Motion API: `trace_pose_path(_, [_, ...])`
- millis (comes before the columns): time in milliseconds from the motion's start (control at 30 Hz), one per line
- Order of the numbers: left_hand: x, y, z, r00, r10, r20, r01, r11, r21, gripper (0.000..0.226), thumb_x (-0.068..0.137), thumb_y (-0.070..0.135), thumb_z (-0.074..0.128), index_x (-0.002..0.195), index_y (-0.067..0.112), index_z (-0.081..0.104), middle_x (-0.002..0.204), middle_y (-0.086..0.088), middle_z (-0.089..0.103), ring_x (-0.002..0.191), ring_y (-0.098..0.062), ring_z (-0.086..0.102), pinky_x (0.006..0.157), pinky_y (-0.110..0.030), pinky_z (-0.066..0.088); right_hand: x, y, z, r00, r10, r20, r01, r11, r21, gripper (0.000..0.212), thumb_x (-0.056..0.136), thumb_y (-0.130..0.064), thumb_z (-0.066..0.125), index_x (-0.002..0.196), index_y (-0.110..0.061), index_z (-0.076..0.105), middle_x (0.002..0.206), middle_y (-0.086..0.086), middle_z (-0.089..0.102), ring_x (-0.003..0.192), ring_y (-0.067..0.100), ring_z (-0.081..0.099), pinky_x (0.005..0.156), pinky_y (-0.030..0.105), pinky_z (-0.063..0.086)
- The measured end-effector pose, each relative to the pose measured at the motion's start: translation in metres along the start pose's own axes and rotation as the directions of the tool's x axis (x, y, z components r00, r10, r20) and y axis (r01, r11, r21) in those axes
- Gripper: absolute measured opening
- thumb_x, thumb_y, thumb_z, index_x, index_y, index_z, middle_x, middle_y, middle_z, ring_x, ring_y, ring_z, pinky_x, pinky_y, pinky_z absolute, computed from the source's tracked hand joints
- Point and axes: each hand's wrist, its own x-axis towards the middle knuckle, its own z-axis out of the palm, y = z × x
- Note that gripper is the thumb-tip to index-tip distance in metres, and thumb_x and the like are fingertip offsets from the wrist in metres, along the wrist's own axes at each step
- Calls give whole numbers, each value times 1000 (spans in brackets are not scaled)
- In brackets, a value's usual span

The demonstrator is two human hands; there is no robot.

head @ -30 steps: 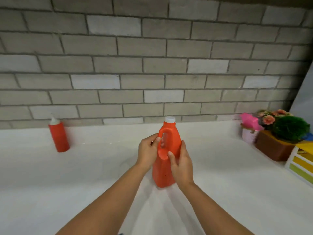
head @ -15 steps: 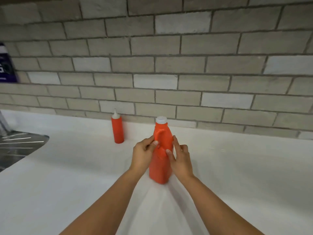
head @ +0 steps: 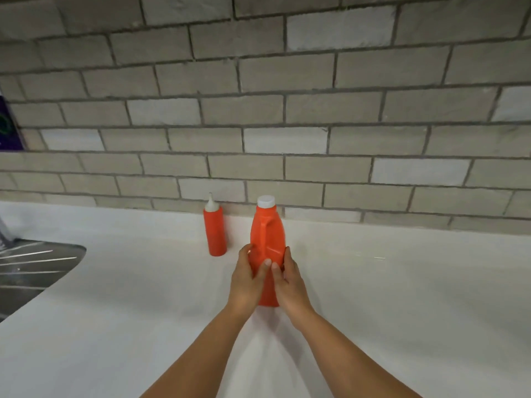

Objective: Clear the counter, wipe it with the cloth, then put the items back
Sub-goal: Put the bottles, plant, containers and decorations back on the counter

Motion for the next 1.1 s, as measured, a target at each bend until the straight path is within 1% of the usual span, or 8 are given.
trace_pose_path(167, [38, -17, -29, 997, 38, 67, -40, 999, 26, 56, 94, 29, 50, 144, 25, 25, 131, 0, 54, 117, -18, 55, 101, -40, 45, 30, -6, 38, 996, 89, -16, -89, 996, 4, 56, 99, -43, 26, 149, -36, 1, 142, 7, 40, 125, 24, 47, 102, 32, 39])
trace_pose_path(267, [60, -29, -40, 994, 52, 92, -58, 996, 72, 52, 93, 35, 47, 139, 17, 33, 125, -4, 56, 112, -21, 57, 97, -41, 47, 43, -11, 56, 995, 84, -44, -83, 996, 33, 55, 101, -39, 27, 149, -34, 1, 142, 10, 42, 124, 26, 48, 101, 31, 37])
trace_pose_path(367, [78, -34, -48, 990, 43, 131, -61, 989, 133, 46, 95, 34, 45, 135, 14, 37, 121, -7, 58, 108, -22, 59, 96, -41, 48, 55, -17, 67, 996, 82, -47, -80, 996, 49, 55, 102, -35, 27, 150, -30, 2, 143, 11, 42, 126, 27, 46, 102, 32, 36])
trace_pose_path(600, [113, -45, -54, 986, 9, 166, -39, 984, 176, 53, 96, 33, 45, 142, 11, 31, 127, -8, 56, 114, -25, 56, 99, -38, 44, 82, -16, 79, 993, 118, -13, -110, 959, 260, 52, 101, -35, 31, 149, -34, 10, 148, -1, 37, 129, 16, 42, 111, 32, 32])
trace_pose_path(733, [130, -55, -58, 984, 7, 176, -33, 989, 146, 53, 94, 35, 48, 142, 15, 35, 120, -7, 62, 110, -24, 59, 99, -41, 45, 96, -8, 79, 990, 141, 12, -136, 925, 356, 51, 99, -38, 36, 147, -39, 16, 145, -7, 40, 125, 13, 46, 112, 37, 35])
trace_pose_path(833, [139, -59, -58, 985, -6, 170, -15, 993, 121, 54, 94, 36, 50, 141, 15, 38, 116, -7, 65, 107, -22, 60, 99, -39, 46, 106, -6, 79, 988, 154, 0, -143, 914, 379, 51, 98, -38, 39, 146, -38, 20, 142, -6, 44, 125, 15, 48, 110, 39, 36])
trace_pose_path(967, [147, -59, -54, 992, 23, 122, -39, 991, 131, 52, 95, 30, 50, 143, 14, 35, 115, -8, 65, 105, -21, 60, 95, -29, 44, 118, -3, 79, 986, 164, -20, -144, 913, 381, 51, 98, -38, 40, 146, -36, 22, 141, -5, 45, 124, 14, 48, 110, 38, 37])
trace_pose_path(1100, [153, -59, -51, 994, 60, 89, -72, 988, 136, 49, 95, 29, 50, 140, 12, 41, 108, -8, 67, 99, -21, 61, 91, -28, 45, 129, 2, 80, 986, 167, -25, -145, 915, 375, 51, 98, -40, 40, 146, -37, 24, 142, -5, 45, 126, 14, 48, 110, 39, 37])
